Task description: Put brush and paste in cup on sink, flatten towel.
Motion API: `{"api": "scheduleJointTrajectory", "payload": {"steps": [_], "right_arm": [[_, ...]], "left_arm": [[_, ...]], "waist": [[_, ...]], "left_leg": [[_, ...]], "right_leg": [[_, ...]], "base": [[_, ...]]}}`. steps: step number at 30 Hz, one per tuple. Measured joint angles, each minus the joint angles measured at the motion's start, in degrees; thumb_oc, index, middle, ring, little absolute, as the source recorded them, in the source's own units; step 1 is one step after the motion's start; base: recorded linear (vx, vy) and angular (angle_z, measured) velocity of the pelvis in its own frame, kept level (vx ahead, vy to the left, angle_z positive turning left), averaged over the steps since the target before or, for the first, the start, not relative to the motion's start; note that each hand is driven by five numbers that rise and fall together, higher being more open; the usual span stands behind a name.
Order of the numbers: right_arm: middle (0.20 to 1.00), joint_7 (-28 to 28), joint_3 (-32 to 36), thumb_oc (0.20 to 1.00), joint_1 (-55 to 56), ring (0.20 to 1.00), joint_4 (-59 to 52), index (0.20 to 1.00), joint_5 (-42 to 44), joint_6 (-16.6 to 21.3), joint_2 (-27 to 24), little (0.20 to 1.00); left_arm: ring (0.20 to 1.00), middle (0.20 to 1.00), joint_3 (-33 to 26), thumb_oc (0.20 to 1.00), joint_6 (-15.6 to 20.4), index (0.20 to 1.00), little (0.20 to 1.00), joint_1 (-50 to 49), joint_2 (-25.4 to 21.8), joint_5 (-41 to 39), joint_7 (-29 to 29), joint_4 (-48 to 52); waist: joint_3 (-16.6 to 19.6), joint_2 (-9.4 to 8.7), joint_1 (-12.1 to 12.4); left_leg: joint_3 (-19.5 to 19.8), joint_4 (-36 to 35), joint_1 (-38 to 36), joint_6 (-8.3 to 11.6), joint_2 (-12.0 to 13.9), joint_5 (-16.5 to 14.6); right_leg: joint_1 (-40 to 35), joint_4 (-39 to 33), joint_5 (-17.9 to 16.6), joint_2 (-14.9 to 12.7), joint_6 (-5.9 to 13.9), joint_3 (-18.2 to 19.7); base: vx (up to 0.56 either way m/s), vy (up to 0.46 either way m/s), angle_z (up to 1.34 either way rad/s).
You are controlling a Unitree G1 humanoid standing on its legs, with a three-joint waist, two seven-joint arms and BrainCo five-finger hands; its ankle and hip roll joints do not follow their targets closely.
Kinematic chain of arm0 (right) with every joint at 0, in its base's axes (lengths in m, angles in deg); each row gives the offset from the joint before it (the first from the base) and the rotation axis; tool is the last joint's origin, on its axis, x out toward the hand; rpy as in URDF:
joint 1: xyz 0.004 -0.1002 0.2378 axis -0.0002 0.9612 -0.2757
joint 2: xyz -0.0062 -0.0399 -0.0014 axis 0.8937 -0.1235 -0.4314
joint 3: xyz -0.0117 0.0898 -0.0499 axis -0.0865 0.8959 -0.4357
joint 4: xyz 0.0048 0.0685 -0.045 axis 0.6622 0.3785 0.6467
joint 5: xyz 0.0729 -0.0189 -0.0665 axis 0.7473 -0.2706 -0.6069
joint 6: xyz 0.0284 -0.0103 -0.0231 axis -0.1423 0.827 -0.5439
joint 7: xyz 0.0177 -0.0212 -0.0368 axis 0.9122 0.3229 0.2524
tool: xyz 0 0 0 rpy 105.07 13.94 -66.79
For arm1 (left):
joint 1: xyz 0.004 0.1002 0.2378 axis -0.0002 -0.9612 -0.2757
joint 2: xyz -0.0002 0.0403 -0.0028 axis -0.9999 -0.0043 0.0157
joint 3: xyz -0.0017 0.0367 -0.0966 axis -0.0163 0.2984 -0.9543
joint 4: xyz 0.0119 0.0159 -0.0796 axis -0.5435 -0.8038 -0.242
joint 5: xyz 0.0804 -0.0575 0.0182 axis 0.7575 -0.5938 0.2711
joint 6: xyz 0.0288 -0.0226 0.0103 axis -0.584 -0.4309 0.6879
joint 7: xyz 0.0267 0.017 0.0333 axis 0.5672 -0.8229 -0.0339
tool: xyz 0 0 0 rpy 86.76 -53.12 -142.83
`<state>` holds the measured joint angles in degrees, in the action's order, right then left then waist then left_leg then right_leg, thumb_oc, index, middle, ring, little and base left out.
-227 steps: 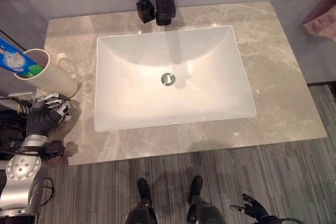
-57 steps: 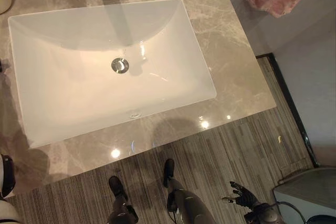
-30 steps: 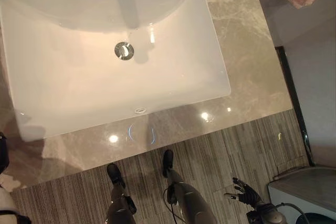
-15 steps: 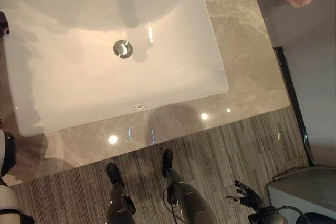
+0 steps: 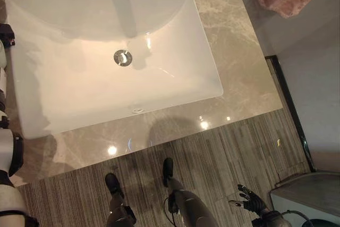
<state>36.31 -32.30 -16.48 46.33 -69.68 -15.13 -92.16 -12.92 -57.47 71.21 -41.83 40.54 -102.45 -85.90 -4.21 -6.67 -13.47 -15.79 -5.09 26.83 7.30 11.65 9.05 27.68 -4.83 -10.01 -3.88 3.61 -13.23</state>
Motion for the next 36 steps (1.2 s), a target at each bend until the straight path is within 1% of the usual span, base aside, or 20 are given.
{"api": "scheduleJointTrajectory", "payload": {"steps": [6, 10, 15, 17, 19, 20, 21, 22, 23, 24, 25, 26, 28, 30, 31, 32, 33, 34, 35, 36], "right_arm": [[1.000, 0.0, 0.0, 1.000, 0.8, 1.000, 0.0, 1.000, -0.1, 0.0, -0.5, 1.000], [1.000, 0.1, 0.0, 1.000, 0.8, 1.000, 0.6, 1.000, -0.1, 0.0, -0.5, 1.000], [1.000, 0.2, 1.1, 1.000, 2.9, 1.000, 0.2, 1.000, -1.5, -0.1, 1.2, 1.000], [1.000, 0.0, 1.5, 1.000, 4.8, 1.000, -0.1, 1.000, -3.4, -0.1, 1.4, 1.000], [1.000, -0.2, 2.1, 1.000, 6.2, 1.000, 0.1, 1.000, -5.4, -0.2, 1.4, 1.000], [1.000, -0.2, 3.0, 1.000, 6.5, 1.000, 0.1, 1.000, -5.7, -0.2, 1.5, 1.000], [1.000, -0.2, 5.1, 1.000, 7.5, 1.000, 0.7, 1.000, -5.8, -0.2, 1.6, 1.000], [1.000, 0.0, 7.3, 1.000, 7.4, 1.000, 2.2, 1.000, -6.3, -0.2, 1.6, 1.000], [1.000, 0.1, 8.2, 1.000, 7.0, 1.000, 3.2, 1.000, -6.5, -0.2, 1.8, 1.000], [1.000, 0.1, 8.5, 1.000, 6.9, 1.000, 3.4, 1.000, -6.6, -0.2, 1.8, 1.000], [1.000, 0.2, 9.6, 1.000, 6.7, 1.000, 4.0, 1.000, -6.7, -0.2, 2.0, 1.000], [1.000, 0.1, 9.5, 1.000, 6.8, 1.000, 3.9, 1.000, -6.7, -0.2, 2.0, 1.000], [1.000, 0.1, 9.6, 1.000, 7.4, 1.000, 2.9, 1.000, -6.7, -0.1, 2.0, 1.000], [1.000, 0.0, 10.6, 1.000, 9.6, 1.000, 1.4, 1.000, -6.7, -0.2, 2.0, 1.000], [1.000, 0.0, 11.5, 1.000, 11.2, 1.000, 1.1, 1.000, -6.7, -0.1, 2.0, 1.000], [1.000, 0.0, 11.6, 1.000, 12.0, 1.000, 1.3, 1.000, -6.7, -0.1, 1.9, 1.000], [1.000, -0.1, 11.5, 1.000, 12.4, 1.000, 1.5, 1.000, -6.7, -0.1, 1.9, 1.000], [1.000, 0.0, 11.5, 1.000, 12.0, 1.000, 1.5, 1.000, -6.7, -0.1, 1.9, 1.000], [1.000, 0.0, 11.5, 1.000, 10.3, 1.000, 1.2, 1.000, -6.7, -0.1, 0.6, 1.000], [1.000, 0.1, 11.5, 1.000, 9.8, 1.000, 1.1, 1.000, -6.7, 0.0, 0.1, 1.000]], "left_arm": [[0.200, 0.200, -1.8, 0.200, -1.9, 0.200, 0.200, -1.4, 0.0, 0.6, -1.9, -2.9], [0.200, 0.200, -4.0, 0.200, -2.0, 0.200, 0.200, -5.7, -0.6, 1.4, -2.1, -2.2], [0.200, 0.200, -19.6, 0.200, -1.1, 0.200, 0.200, -33.6, -1.4, 4.4, -4.1, 16.6], [0.200, 0.200, -27.5, 0.200, 0.4, 0.200, 0.200, -48.0, -0.2, 5.0, -4.6, 25.9], [0.200, 0.200, -33.1, 0.200, 2.0, 0.200, 0.200, -57.5, 1.5, 5.1, -4.8, 29.3], [0.200, 0.200, -36.0, 0.200, 2.0, 0.200, 0.200, -60.6, 2.8, 5.0, -4.9, 30.0], [0.200, 0.200, -41.6, 0.200, 2.9, 0.200, 0.200, -68.8, 8.7, 5.1, -5.7, 37.5], [0.200, 0.200, -42.1, 0.200, 4.5, 0.200, 0.200, -73.3, 14.2, 5.0, -5.3, 41.1], [0.200, 0.200, -42.3, 0.200, 4.7, 0.200, 0.200, -74.9, 17.5, 5.0, -4.8, 43.4], [0.200, 0.200, -42.2, 0.200, 5.0, 0.200, 0.200, -76.0, 19.0, 5.0, -4.4, 44.8], [0.200, 0.200, -41.7, 0.200, 5.9, 0.200, 0.200, -79.8, 24.9, 4.9, -2.7, 50.9], [0.200, 0.200, -41.3, 0.200, 6.8, 0.200, 0.200, -81.6, 27.7, 4.9, -1.1, 53.9], [0.200, 0.200, -41.0, 0.200, 8.1, 0.200, 0.200, -84.7, 31.3, 4.4, 1.6, 56.7], [0.200, 0.200, -41.4, 0.200, 8.7, 0.200, 0.200, -87.4, 32.8, 2.4, 4.7, 59.1], [0.200, 0.200, -40.7, 0.200, 9.7, 0.200, 0.200, -89.0, 35.5, 1.9, 6.3, 61.6], [0.200, 0.200, -39.4, 0.200, 10.0, 0.200, 0.200, -89.1, 35.9, 1.7, 7.4, 62.1], [0.200, 0.200, -38.0, 0.200, 10.4, 0.200, 0.200, -89.0, 35.9, 1.6, 8.9, 62.8], [0.200, 0.200, -37.1, 0.200, 11.1, 0.200, 0.200, -88.8, 35.8, 1.3, 10.0, 63.7], [0.200, 0.200, -35.1, 0.200, 12.4, 0.200, 0.200, -87.8, 35.1, -0.5, 12.4, 64.2], [0.200, 0.200, -34.6, 0.200, 12.6, 0.200, 0.200, -87.4, 35.0, -0.6, 12.7, 64.2]], "waist": [[0.4, -0.53, 0.3], [0.8, -1.08, 0.5], [0.7, -0.83, 2.3], [0.7, -0.67, 3.6], [1.0, -0.28, 5.3], [1.3, -0.17, 5.8], [2.7, 0.72, 6.5], [3.8, 1.42, 6.8], [4.1, 1.67, 7.0], [4.2, 1.79, 7.1], [4.7, 2.19, 7.2], [4.8, 2.28, 7.2], [5.3, 2.96, 7.3], [6.3, 4.26, 7.3], [6.8, 4.88, 7.4], [6.6, 5.28, 7.7], [6.7, 5.61, 8.1], [6.6, 5.88, 8.4], [6.2, 6.71, 9.7], [6.0, 6.98, 9.6]], "left_leg": [[1.1, 0.0, -1.2, 0.21, 0.4, 0.2], [1.3, 0.0, -3.0, 0.22, 0.5, 0.3], [1.3, -0.1, -9.1, 0.63, 0.7, -0.5], [1.5, -0.1, -12.7, 0.88, 0.9, -1.3], [1.6, -0.1, -15.7, 0.88, 0.9, -2.1], [1.6, -0.1, -17.0, 0.96, 0.8, -2.3], [2.1, -0.1, -18.7, 0.72, 0.5, -2.9], [3.0, -0.1, -20.0, 0.46, 0.0, -3.1], [3.3, -0.1, -20.7, 0.21, -0.2, -3.3], [3.4, -0.1, -21.1, 0.00, -0.3, -3.4], [3.6, -0.2, -22.0, -0.27, -0.7, -3.7], [3.7, -0.3, -22.8, -0.32, -0.8, -3.9], [3.5, -0.4, -24.1, -0.34, -0.8, -4.1], [3.1, -0.4, -24.8, -0.33, -0.7, -4.2], [3.1, -0.2, -25.2, -0.40, -0.9, -4.3], [3.3, -0.1, -25.8, -0.49, -1.1, -4.3], [4.8, -0.1, -25.9, -0.54, -1.6, -4.7], [8.3, 0.1, -25.8, -0.94, -2.3, -5.0], [20.7, 1.2, -25.8, -1.47, -4.0, -7.7], [22.1, 1.3, -25.7, -0.95, -4.3, -8.0]], "right_leg": [[-1.8, 0.0, 0.1, 0.5, -0.11, 0.0], [-3.8, 0.0, 0.4, 0.5, -0.20, -0.1], [-9.9, 0.0, 2.1, 0.8, -0.14, 0.1], [-13.7, 0.0, 3.2, 1.0, 0.07, 0.0], [-16.9, 0.0, 4.2, 1.0, 0.33, -0.1], [-18.2, 0.0, 4.5, 0.9, 0.44, -0.1], [-20.3, 0.0, 5.2, 0.8, 1.02, -0.2], [-22.3, 0.0, 5.7, 0.5, 1.40, -0.7], [-23.2, -0.1, 5.8, 0.1, 1.59, -1.0], [-23.6, -0.1, 6.0, 0.0, 1.75, -1.1], [-24.7, -0.1, 6.4, -0.2, 2.15, -1.1], [-25.3, -0.3, 6.6, -0.4, 2.15, -1.1], [-26.6, -0.5, 6.8, -0.6, 2.23, -0.9], [-27.0, -0.5, 7.1, -0.4, 1.92, -0.2], [-27.1, -0.5, 7.0, -0.4, 1.97, 0.0], [-27.6, -0.5, 7.0, -0.4, 1.97, 0.1], [-27.6, -0.5, 7.1, -0.4, 1.98, 0.9], [-27.2, -0.5, 6.9, -0.4, 1.84, 2.2], [-26.6, -0.5, 5.8, -0.8, 2.42, 5.3], [-26.7, -0.5, 5.7, -0.9, 2.57, 5.5]], "base": [[0.01, -0.020, 0.06], [0.01, -0.006, 0.02], [0.06, -0.008, -0.01], [0.08, -0.001, 0.06], [0.05, 0.003, 0.05], [0.01, 0.010, 0.14], [0.00, 0.028, 0.31], [0.00, 0.033, 0.36], [0.02, 0.032, 0.27], [0.02, 0.024, 0.11], [0.01, 0.024, 0.07], [0.00, 0.016, 0.04], [-0.02, 0.010, -0.04], [-0.06, 0.020, -0.11], [-0.08, 0.011, -0.06], [-0.15, 0.023, -0.05], [-0.15, 0.030, -0.12], [-0.21, 0.080, -0.69], [-0.15, 0.086, -0.70], [-0.14, 0.103, -0.60]]}}
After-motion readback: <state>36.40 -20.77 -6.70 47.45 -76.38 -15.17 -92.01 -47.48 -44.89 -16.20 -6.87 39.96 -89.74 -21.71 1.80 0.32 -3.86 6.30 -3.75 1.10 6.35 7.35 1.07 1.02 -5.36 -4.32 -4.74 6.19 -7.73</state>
